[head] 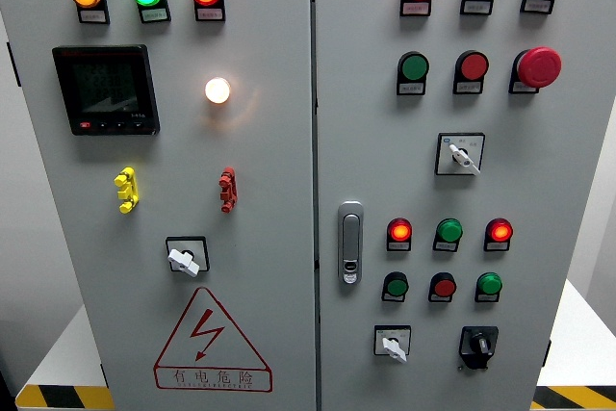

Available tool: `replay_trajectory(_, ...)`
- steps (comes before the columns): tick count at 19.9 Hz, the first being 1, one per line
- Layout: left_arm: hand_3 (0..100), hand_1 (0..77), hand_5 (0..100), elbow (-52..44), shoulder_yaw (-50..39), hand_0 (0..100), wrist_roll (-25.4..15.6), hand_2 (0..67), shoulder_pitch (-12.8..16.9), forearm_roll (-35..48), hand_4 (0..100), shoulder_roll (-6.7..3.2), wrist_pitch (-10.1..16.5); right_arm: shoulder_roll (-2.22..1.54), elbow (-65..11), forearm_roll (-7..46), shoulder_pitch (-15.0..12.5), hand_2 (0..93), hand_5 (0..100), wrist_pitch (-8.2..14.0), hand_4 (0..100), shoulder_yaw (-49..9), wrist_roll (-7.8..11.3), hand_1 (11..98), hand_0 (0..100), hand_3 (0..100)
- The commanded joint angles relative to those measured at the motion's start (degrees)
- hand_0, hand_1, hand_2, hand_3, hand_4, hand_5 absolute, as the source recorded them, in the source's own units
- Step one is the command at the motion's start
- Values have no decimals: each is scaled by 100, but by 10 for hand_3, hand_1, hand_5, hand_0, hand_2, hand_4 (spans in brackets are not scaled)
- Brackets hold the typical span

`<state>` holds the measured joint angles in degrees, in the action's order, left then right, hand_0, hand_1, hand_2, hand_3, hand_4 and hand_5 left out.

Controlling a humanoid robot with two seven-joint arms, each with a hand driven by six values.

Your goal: Trip black knob to open circuit

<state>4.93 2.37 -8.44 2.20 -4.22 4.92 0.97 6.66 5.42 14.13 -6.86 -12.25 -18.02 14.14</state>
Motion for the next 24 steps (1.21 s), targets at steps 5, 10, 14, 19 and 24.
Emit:
replay_trajectory(5,213,35,17,8,1,0,0,127,0,0,67,0,0,2,-59,2742,-175,13,204,3,128,-2661,-385,397,559,185)
replay_trajectory(10,214,36,17,8,1,0,0,127,0,0,66,0,0,2,-14,2780,-35,13,203,4,129,-2557,-421,397,560,185)
replay_trajectory(14,214,36,17,8,-8,0,0,127,0,0,66,0,0,2,-155,2911,44,12,203,-23,129,-3284,-517,393,563,185)
replay_trajectory(19,214,37,17,0,1,0,0,127,0,0,66,0,0,19,-408,4358,114,13,205,4,130,-4769,-623,393,563,190)
replay_trajectory(24,214,37,17,8,1,0,0,127,0,0,66,0,0,28,-2172,5538,106,13,216,39,134,-6116,-632,395,563,196)
